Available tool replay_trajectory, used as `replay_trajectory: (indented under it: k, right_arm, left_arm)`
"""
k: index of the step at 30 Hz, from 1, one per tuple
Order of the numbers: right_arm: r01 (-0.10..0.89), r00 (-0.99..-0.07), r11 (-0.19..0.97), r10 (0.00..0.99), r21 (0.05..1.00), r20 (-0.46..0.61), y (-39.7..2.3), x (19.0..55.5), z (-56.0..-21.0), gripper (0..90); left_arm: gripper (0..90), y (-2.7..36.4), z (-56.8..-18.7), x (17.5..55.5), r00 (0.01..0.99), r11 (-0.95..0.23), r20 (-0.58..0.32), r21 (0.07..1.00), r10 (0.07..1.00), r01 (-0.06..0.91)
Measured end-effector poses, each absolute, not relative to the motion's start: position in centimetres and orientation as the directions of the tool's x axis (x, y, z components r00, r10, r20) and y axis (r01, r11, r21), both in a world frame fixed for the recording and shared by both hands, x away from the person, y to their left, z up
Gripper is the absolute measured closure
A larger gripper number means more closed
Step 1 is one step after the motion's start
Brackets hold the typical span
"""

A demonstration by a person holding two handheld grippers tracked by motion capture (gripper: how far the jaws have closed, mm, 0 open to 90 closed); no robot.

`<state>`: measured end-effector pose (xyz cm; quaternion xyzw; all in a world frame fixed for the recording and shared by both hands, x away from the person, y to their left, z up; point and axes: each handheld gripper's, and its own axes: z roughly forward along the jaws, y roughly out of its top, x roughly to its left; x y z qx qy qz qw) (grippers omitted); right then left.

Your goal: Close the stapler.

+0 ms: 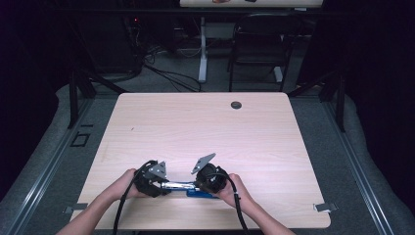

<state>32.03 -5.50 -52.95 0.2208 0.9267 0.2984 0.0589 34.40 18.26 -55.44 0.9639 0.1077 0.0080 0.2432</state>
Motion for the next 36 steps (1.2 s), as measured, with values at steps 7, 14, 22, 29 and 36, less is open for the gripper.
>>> replay_trajectory:
  k: [7, 14, 22, 29, 36]
  right_arm:
    - [0.378, -0.894, 0.722, 0.447, 0.579, 0.026, -5.4, 32.2, -53.2, 89.8]
    - [0.368, -0.898, 0.725, 0.440, 0.581, 0.019, -5.2, 32.2, -53.3, 89.8]
    - [0.358, -0.903, 0.727, 0.430, 0.586, 0.018, -5.0, 32.1, -53.2, 89.7]
    - [0.353, -0.906, 0.732, 0.424, 0.582, 0.016, -4.9, 32.1, -53.2, 89.6]
    - [0.349, -0.906, 0.725, 0.423, 0.593, 0.017, -4.8, 32.0, -53.1, 89.6]
  left_arm:
    - [62.2, 18.3, -55.1, 34.4, 0.980, -0.860, -0.034, 0.474, 0.197, 0.190]
    - [62.2, 18.4, -54.4, 34.2, 0.982, -0.855, -0.016, 0.489, 0.190, 0.174]
    - [60.4, 18.5, -53.7, 34.3, 0.981, -0.840, -0.041, 0.512, 0.188, 0.182]
    - [60.2, 18.6, -53.1, 34.2, 0.982, -0.821, -0.051, 0.542, 0.180, 0.179]
    - [60.1, 18.8, -52.6, 34.2, 0.983, -0.799, -0.048, 0.577, 0.176, 0.171]
